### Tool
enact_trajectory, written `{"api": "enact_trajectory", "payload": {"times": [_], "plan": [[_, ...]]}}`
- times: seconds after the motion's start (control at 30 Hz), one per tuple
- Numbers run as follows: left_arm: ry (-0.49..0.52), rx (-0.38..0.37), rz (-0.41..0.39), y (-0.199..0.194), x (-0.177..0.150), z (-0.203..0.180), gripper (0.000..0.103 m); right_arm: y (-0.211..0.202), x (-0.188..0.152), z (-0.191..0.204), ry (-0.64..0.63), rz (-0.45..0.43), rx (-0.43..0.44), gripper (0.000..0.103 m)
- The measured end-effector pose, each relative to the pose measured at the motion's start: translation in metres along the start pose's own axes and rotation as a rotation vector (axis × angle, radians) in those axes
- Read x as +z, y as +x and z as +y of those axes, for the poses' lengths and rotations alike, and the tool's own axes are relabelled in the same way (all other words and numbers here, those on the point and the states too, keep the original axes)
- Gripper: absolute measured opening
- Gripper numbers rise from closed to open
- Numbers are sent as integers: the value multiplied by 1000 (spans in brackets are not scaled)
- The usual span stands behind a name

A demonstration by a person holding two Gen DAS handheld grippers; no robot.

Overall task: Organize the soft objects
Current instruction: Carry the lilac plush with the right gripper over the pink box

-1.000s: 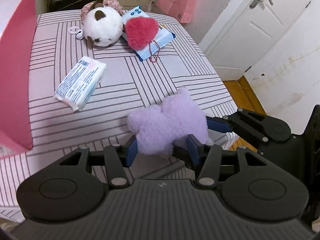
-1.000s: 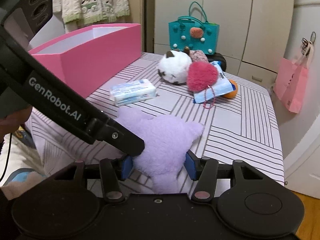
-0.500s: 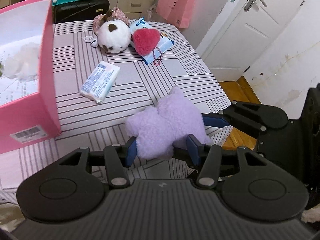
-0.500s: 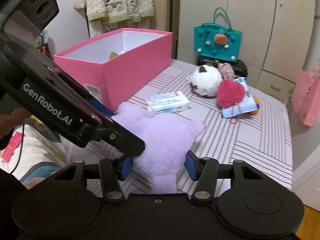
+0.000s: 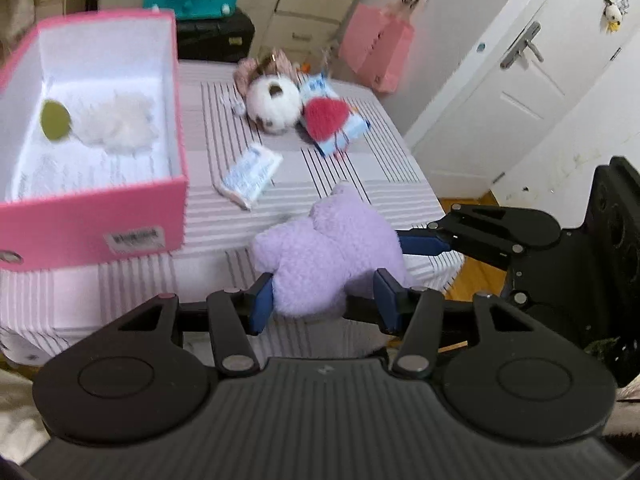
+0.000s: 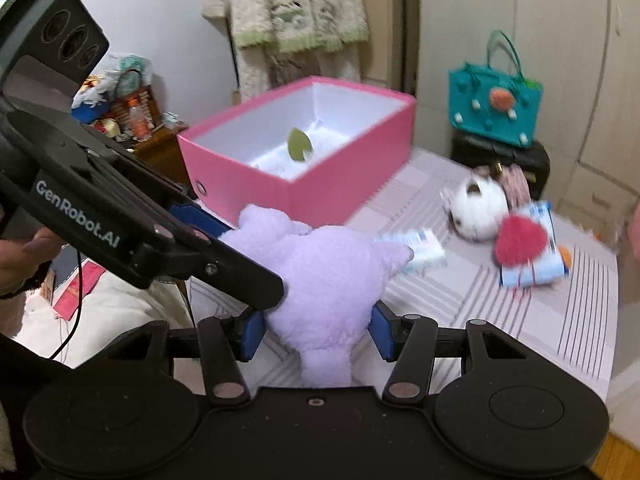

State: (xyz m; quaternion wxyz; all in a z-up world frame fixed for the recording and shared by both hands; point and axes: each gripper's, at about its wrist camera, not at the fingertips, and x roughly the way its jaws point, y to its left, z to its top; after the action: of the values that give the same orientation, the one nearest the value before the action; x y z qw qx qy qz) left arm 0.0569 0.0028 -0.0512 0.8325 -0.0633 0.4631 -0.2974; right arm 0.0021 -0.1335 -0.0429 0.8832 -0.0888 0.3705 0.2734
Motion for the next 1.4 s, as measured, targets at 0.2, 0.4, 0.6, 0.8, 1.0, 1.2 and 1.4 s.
{"api": "enact_trajectory", "payload": {"times": [0.2,0.4,0.6,0.8,1.0,1.2,1.4], "plan": [[21,40,-67,-22,10,9,51,5,26,9,-84,-57,1,59],[28,71,-117,-46,28,22,52,10,57,16,-141,-103,17,59],[58,116,-188,-71,45,33,52,17,91,20,-216,-156,42,59],[21,143,-222,-70,69,64,52,46,123,12,-273,-165,64,59],[-9,175,-235,-51,91,99,52,91,154,0,-354,-115,67,59],[-152,141,-172,-17,121,156,52,145,180,-16,-411,-44,82,59],[-335,97,-103,22,136,202,52,193,202,-32,-416,101,122,59]]}}
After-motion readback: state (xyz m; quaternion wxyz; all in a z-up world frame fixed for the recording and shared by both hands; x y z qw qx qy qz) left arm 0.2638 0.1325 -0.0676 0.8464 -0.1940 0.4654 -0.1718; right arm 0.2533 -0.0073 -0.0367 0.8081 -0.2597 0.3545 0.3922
